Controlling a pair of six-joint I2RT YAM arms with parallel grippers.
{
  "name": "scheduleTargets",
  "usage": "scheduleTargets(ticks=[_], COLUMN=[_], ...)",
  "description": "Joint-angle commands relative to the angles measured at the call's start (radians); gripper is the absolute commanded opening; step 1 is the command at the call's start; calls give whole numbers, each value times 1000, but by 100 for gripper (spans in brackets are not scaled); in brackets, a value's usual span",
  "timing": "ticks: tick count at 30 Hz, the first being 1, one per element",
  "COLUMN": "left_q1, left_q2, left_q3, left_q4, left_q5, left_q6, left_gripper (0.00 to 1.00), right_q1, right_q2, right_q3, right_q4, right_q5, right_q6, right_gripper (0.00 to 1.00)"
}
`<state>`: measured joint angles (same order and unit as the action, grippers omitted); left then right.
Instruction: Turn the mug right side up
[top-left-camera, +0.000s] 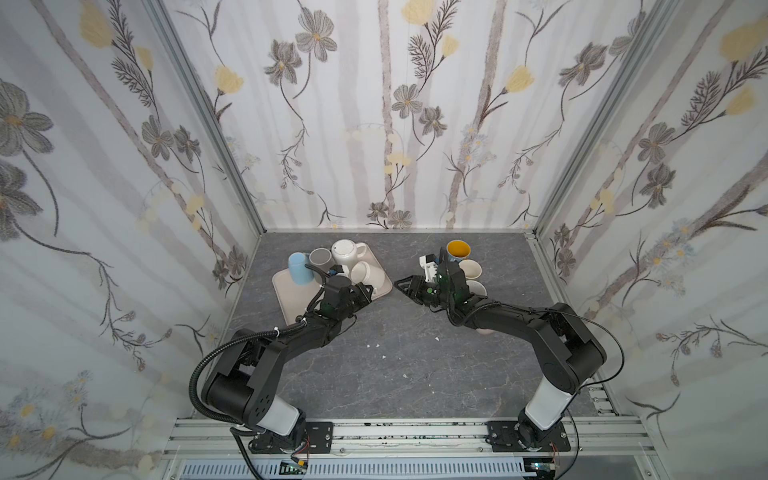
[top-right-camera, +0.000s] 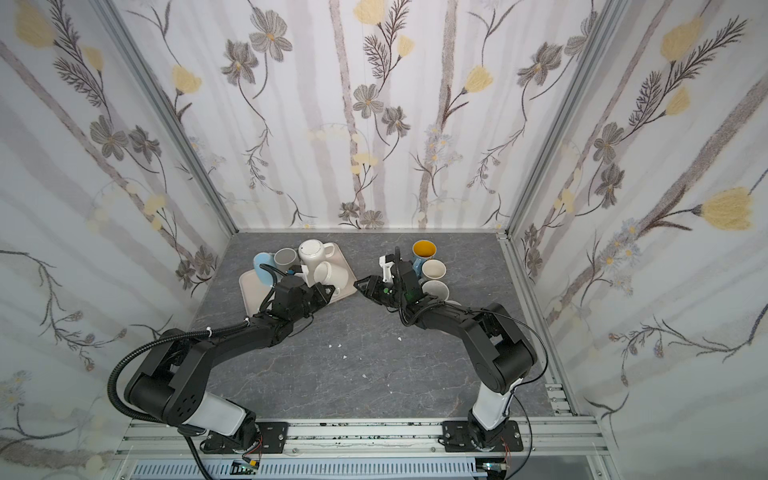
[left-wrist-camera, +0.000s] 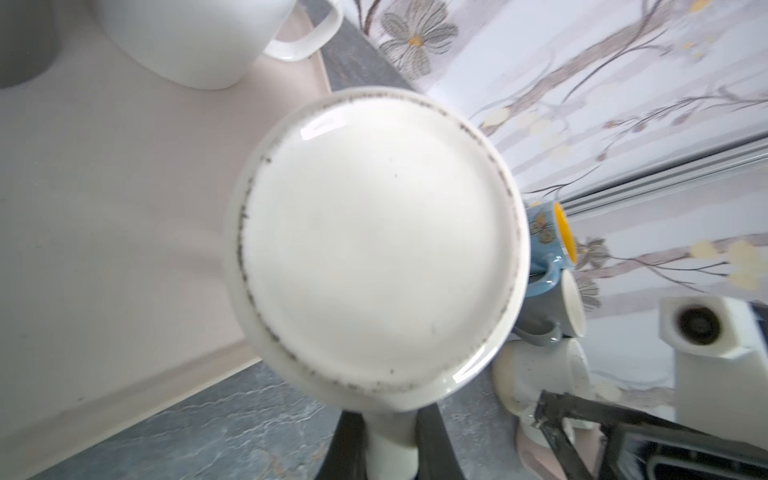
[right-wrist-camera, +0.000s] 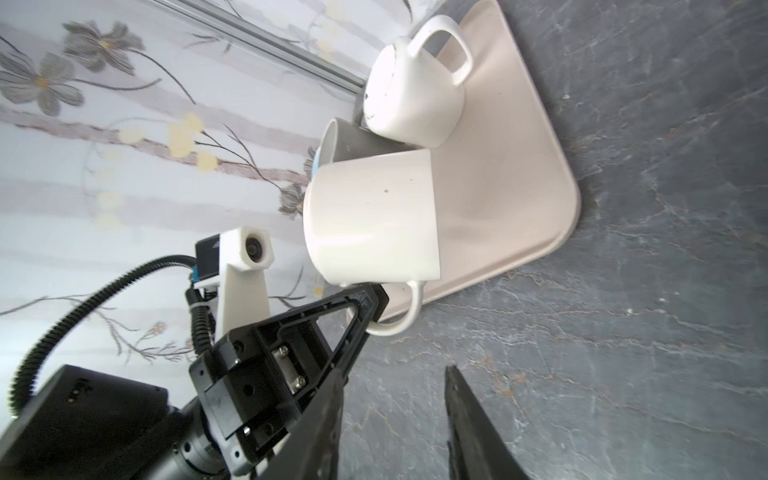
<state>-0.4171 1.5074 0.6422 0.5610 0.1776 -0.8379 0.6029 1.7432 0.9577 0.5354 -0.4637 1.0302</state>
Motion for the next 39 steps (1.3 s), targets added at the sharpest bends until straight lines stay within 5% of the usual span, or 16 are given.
scheduleTargets(ticks=[1, 8, 24, 28, 34, 37, 39], left_q1=[0, -11, -73, -92, -94, -93, -90], left_q2=[-18, -10, -30, -23, -14, -23, -40], left_q3=[-40, -94, -82, -57, -42, -49, -48], left_q4=[387, 677, 801, 807, 766, 723, 666], left_q5=[63, 107, 87, 99, 115, 113, 115], left_q6=[-127, -267, -333, -344, -340, -321, -298], left_gripper=[0, 0, 0, 0, 0, 0, 15], right_q1=[0, 0, 6, 1, -5, -16, -22], right_q2=[-15, 5, 17, 43, 98, 104, 91], right_q3=[-7, -4, 50, 70, 79, 67, 53], right_q4=[170, 348, 370, 440, 700, 733, 701], right_q5=[-35, -85, -117, -141, -183, -173, -157], right_q6=[115, 226, 300, 339, 474, 489, 461], right_gripper=[40, 41, 38, 29, 2, 0, 0])
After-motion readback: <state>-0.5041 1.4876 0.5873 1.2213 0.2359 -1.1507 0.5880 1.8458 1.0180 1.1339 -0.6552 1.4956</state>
